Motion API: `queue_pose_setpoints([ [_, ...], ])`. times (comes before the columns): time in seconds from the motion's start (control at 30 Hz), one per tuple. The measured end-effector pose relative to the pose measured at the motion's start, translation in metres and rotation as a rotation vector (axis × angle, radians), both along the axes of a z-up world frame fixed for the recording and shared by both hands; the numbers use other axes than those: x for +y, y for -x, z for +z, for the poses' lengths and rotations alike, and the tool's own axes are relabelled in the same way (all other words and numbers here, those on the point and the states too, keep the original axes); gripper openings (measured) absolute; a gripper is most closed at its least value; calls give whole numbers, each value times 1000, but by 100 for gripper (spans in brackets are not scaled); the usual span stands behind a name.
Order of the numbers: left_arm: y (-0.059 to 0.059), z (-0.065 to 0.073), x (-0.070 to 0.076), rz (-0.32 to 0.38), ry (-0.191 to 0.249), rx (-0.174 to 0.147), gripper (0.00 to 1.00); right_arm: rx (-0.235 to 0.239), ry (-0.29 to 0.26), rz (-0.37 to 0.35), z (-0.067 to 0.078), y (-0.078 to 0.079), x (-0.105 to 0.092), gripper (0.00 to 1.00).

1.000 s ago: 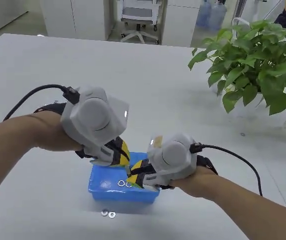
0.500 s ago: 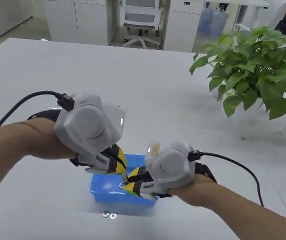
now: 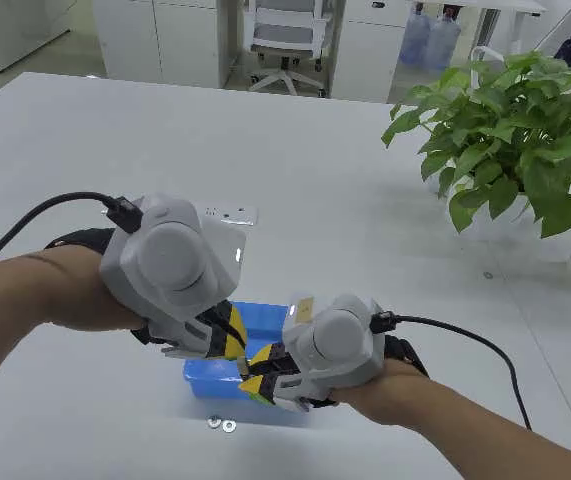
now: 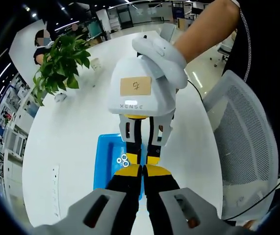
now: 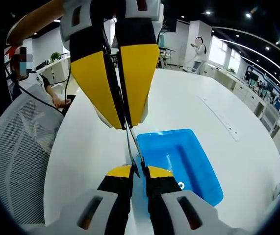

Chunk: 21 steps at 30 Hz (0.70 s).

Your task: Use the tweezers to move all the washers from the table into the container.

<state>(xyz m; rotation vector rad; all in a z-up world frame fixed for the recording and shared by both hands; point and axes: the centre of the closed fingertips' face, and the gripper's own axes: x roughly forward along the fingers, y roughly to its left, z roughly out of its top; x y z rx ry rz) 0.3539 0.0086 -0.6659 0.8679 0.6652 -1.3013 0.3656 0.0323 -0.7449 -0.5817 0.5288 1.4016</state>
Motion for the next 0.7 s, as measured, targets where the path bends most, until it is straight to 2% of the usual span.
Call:
queue_pose_setpoints([
  [0.7, 10, -14, 8, 14, -13, 25, 5, 25, 1, 16, -13, 13, 7, 11],
])
